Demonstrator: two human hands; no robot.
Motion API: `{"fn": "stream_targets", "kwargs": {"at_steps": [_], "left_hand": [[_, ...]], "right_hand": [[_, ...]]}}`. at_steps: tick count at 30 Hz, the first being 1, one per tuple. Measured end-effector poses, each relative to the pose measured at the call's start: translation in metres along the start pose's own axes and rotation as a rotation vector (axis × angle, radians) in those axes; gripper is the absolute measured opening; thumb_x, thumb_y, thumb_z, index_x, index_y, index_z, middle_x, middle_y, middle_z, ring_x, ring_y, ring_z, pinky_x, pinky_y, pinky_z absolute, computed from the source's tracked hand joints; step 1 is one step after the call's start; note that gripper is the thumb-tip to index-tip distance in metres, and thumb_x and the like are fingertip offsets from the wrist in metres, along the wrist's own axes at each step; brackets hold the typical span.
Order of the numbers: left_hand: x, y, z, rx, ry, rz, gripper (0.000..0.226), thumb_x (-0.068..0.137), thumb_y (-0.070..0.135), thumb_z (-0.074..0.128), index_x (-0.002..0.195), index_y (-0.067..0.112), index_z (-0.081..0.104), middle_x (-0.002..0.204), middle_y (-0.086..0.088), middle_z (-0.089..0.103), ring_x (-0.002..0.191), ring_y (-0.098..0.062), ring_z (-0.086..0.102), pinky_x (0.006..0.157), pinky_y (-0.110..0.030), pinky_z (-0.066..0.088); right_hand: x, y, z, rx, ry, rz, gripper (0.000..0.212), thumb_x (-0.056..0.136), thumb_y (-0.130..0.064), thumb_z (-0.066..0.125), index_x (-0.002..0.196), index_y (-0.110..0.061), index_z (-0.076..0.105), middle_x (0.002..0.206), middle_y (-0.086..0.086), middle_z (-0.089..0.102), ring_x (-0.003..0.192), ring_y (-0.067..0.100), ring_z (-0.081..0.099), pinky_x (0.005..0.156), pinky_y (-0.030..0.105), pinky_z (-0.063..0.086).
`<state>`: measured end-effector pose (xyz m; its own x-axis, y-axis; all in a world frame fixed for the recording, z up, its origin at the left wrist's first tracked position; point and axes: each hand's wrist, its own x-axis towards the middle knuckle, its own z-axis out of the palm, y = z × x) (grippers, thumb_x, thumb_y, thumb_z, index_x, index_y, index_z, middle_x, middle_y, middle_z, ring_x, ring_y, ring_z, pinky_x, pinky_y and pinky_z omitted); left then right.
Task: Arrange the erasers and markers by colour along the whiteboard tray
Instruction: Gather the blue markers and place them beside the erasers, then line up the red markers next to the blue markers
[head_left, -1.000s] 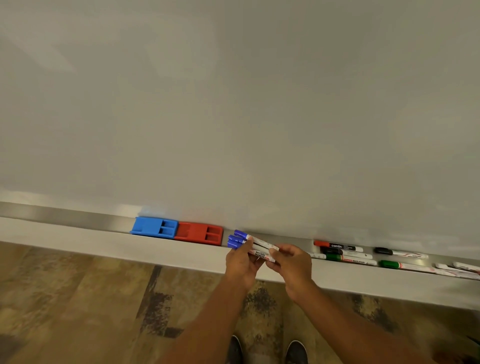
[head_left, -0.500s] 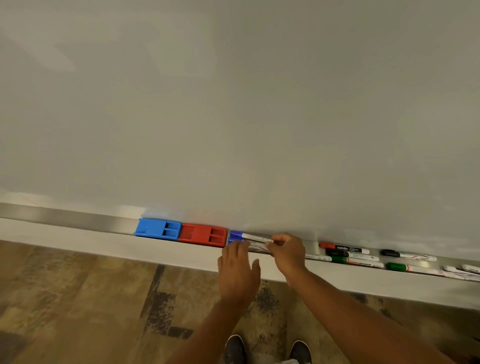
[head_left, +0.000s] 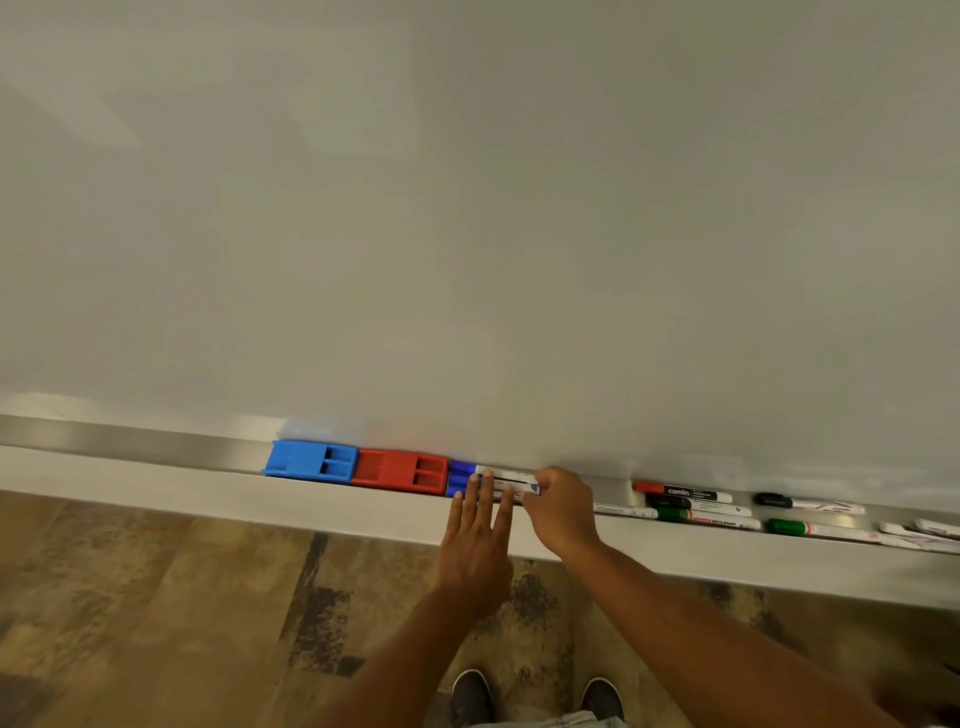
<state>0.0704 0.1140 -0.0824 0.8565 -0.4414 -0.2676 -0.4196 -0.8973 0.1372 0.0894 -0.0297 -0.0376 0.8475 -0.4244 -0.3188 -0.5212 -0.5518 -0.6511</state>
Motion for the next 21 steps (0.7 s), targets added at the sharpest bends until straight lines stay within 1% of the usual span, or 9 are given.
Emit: {"fn": "stream_targets", "kwargs": {"at_steps": [3,6,9,11,13,15,16,19,21], "left_hand": [[0.0,-0.005,0.003,-0.006,-0.005,0.014,0.093,0.104,0.03,0.046,0.162,0.025,-0.027,0.164,-0.012,-0.044,0.151,-0.03,-0.042,0.128,-0.051,-0.017],[-0.001,-0.01,0.004,-0.003,0.002,0.022,0.093,0.103,0.028,0.046,0.162,0.025,-0.026,0.164,-0.011,-0.043,0.152,-0.031,-0.041,0.126,-0.049,-0.021],[-0.002,-0.016,0.002,-0.001,0.007,0.019,0.097,0.1,0.026,0.047,0.161,0.024,-0.029,0.163,-0.01,-0.046,0.15,-0.029,-0.044,0.122,-0.044,-0.03],[-0.003,-0.017,0.001,0.001,-0.001,0.029,0.101,0.099,0.029,0.049,0.159,0.023,-0.032,0.163,-0.01,-0.045,0.15,-0.029,-0.045,0.119,-0.044,-0.033],[-0.005,-0.017,0.0,0.0,-0.005,0.046,0.107,0.098,0.034,0.051,0.156,0.024,-0.038,0.163,-0.011,-0.046,0.15,-0.03,-0.045,0.118,-0.044,-0.032],[-0.007,-0.017,-0.004,-0.011,0.003,0.057,0.111,0.098,0.039,0.052,0.152,0.023,-0.043,0.162,-0.011,-0.048,0.151,-0.03,-0.043,0.12,-0.044,-0.03],[-0.008,-0.017,-0.006,-0.021,0.009,0.062,0.112,0.099,0.042,0.052,0.151,0.021,-0.044,0.161,-0.011,-0.048,0.152,-0.03,-0.042,0.122,-0.043,-0.028],[-0.011,-0.013,-0.012,-0.048,0.019,0.077,0.105,0.102,0.048,0.047,0.152,0.017,-0.04,0.163,-0.011,-0.045,0.152,-0.03,-0.041,0.124,-0.042,-0.027],[-0.013,-0.009,-0.014,-0.054,0.02,0.088,0.101,0.104,0.049,0.046,0.154,0.016,-0.034,0.164,-0.011,-0.042,0.153,-0.03,-0.039,0.121,-0.041,-0.027]], "right_hand": [[-0.002,0.0,0.0,0.005,-0.032,0.0,0.026,0.096,-0.023,0.069,0.116,-0.007,0.07,0.113,0.013,0.071,0.09,0.02,0.061,0.075,0.025,0.044],[-0.005,-0.002,-0.002,0.029,-0.055,-0.013,0.028,0.097,-0.022,0.069,0.122,-0.01,0.068,0.117,0.008,0.07,0.104,0.024,0.067,0.082,0.024,0.048],[-0.009,-0.003,-0.006,0.037,-0.049,-0.045,0.016,0.096,-0.018,0.069,0.109,-0.009,0.069,0.101,0.005,0.068,0.091,0.02,0.064,0.074,0.024,0.046],[-0.01,0.001,-0.012,0.044,-0.031,-0.061,0.004,0.096,-0.012,0.066,0.096,-0.009,0.068,0.09,0.003,0.066,0.084,0.02,0.062,0.067,0.029,0.048],[-0.011,0.009,-0.021,0.07,-0.015,-0.079,0.011,0.097,-0.008,0.061,0.102,-0.011,0.071,0.097,0.003,0.07,0.09,0.018,0.064,0.075,0.031,0.053],[-0.012,0.019,-0.033,0.063,0.013,-0.111,0.023,0.098,-0.005,0.06,0.116,-0.012,0.072,0.109,0.001,0.071,0.099,0.017,0.064,0.083,0.025,0.051],[-0.011,0.025,-0.04,0.054,0.03,-0.131,0.024,0.098,-0.003,0.06,0.118,-0.009,0.071,0.111,0.003,0.071,0.101,0.019,0.065,0.085,0.025,0.051],[-0.009,0.049,-0.058,0.031,0.083,-0.169,0.017,0.096,0.001,0.058,0.106,-0.002,0.07,0.104,0.012,0.072,0.097,0.026,0.066,0.087,0.038,0.058],[-0.01,0.067,-0.067,-0.03,0.119,-0.198,0.013,0.096,-0.003,0.058,0.101,-0.005,0.07,0.1,0.01,0.071,0.094,0.026,0.066,0.084,0.042,0.058]]}}
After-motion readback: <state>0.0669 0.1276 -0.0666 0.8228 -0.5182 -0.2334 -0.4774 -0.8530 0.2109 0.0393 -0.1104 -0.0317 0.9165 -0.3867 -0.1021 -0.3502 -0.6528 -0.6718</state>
